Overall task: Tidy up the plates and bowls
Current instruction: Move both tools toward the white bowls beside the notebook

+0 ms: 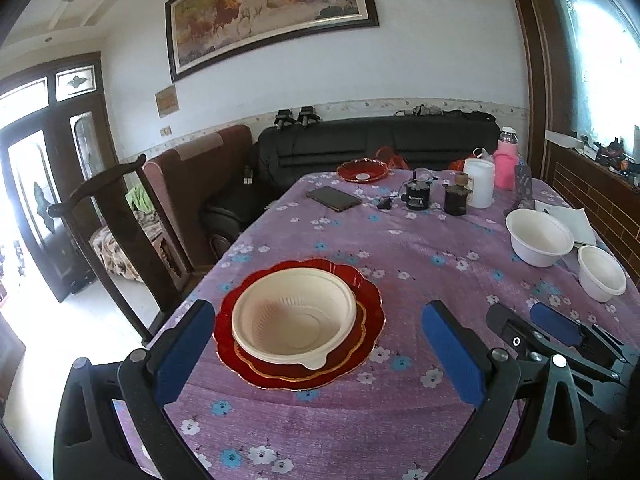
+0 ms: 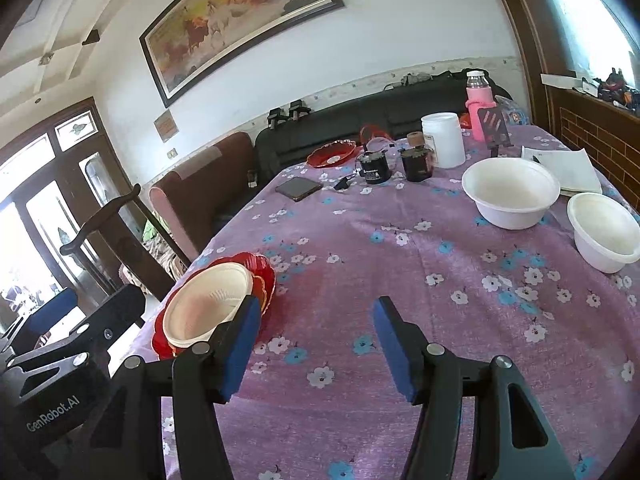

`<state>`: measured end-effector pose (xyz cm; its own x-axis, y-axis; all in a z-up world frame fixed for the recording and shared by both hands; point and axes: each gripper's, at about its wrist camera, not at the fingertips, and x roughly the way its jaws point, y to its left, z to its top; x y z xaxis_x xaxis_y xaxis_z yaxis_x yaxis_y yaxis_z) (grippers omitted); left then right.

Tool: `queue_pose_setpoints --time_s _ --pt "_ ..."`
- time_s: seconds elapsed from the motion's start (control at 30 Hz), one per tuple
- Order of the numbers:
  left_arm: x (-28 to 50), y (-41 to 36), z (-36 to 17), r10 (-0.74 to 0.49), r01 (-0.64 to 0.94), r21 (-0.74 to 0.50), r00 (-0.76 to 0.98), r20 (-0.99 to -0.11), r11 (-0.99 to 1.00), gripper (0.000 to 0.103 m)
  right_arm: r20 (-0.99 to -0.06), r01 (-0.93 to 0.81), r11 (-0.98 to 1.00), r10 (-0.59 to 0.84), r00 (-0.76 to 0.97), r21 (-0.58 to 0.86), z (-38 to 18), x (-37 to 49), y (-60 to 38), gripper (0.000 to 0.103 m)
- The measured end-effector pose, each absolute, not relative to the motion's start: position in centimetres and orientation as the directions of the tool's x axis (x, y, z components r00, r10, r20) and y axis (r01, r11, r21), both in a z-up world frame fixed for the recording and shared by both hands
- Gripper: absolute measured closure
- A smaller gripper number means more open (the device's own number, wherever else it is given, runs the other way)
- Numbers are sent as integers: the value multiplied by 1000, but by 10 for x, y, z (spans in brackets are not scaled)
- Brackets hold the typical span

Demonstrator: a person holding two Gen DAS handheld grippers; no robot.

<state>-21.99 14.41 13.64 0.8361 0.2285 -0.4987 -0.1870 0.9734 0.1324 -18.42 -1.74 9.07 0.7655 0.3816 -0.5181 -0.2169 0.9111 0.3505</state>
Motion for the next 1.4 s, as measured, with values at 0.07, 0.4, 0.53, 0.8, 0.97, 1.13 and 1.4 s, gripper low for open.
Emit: queue_pose_setpoints --time_s 0.07,0.4,0.53,0.8,0.97,1.13,1.4 --pt "-218 143 135 224 -180 135 835 -503 974 0 -520 -214 913 377 767 347 89 -182 -19 40" --pt "-210 145 148 127 -115 55 862 -491 992 0 -549 -162 935 320 772 316 88 -165 -54 40" --pt "-191 142 147 50 -57 5 833 -551 998 0 -554 -94 955 242 797 282 97 -151 -101 40" --pt "-147 112 155 -76 60 -46 790 -608 997 0 -572 151 969 -12 820 196 122 -133 -225 40" --pt "-118 67 151 -166 162 -65 749 -642 985 0 -617 272 947 -112 779 171 112 -133 -292 40" --pt "-81 14 126 -302 259 -173 636 -710 950 30 -690 332 918 -97 718 216 79 -123 -335 40" --pt "-43 -77 74 -379 302 -263 442 -813 916 37 -718 365 867 -12 696 339 30 -90 -356 42"
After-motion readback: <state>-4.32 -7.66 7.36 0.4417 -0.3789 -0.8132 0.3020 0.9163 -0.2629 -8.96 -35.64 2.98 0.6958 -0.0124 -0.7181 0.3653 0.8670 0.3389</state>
